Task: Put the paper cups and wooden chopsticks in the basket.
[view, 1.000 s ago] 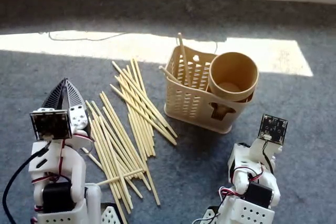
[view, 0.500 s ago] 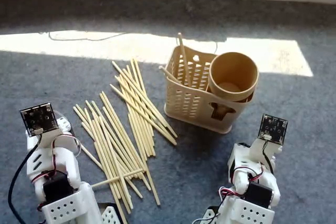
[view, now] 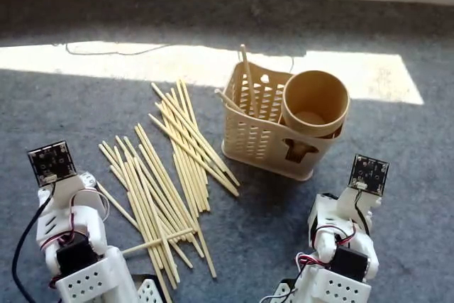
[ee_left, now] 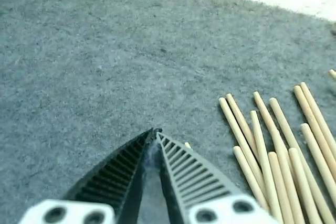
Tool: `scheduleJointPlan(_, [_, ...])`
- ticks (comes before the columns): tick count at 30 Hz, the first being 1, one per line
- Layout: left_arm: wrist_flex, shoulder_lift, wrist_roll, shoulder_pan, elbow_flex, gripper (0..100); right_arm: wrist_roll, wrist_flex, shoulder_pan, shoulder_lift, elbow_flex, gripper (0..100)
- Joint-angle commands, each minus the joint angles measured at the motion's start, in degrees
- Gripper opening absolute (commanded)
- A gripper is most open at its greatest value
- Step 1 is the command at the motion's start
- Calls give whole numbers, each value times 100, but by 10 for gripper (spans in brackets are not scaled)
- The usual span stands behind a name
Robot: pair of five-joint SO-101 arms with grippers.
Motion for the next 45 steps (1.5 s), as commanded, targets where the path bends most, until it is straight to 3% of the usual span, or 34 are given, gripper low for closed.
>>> scheduleJointPlan(1, [141,-57,-9,-31,110,11,299,-154,75,-40,-22,19])
scheduleJointPlan(7, [229,-48,-18,-66,110,11,536,-101,31,-31,-787,19])
scheduleJointPlan(11, [229,-48,-35,-75,110,9,545,576,-312,-31,-1675,21])
scheduleJointPlan(14, [308,-48,-35,-110,110,9,545,1068,-1007,-22,-2404,21])
scheduleJointPlan(19, [308,-48,-35,-259,110,10,923,936,-1789,92,-2589,21])
scheduleJointPlan(30, [308,-48,-35,-268,110,8,941,936,-3582,1807,-3116,23])
scheduleJointPlan(34, [308,-48,-35,-268,110,8,598,927,-4558,2264,-3486,28])
scheduleJointPlan(39, [308,-48,-35,-268,110,8,26,884,-5745,2826,-3688,108])
scheduleJointPlan(45, [308,-48,-35,-268,110,7,35,321,-6958,3433,-3670,114])
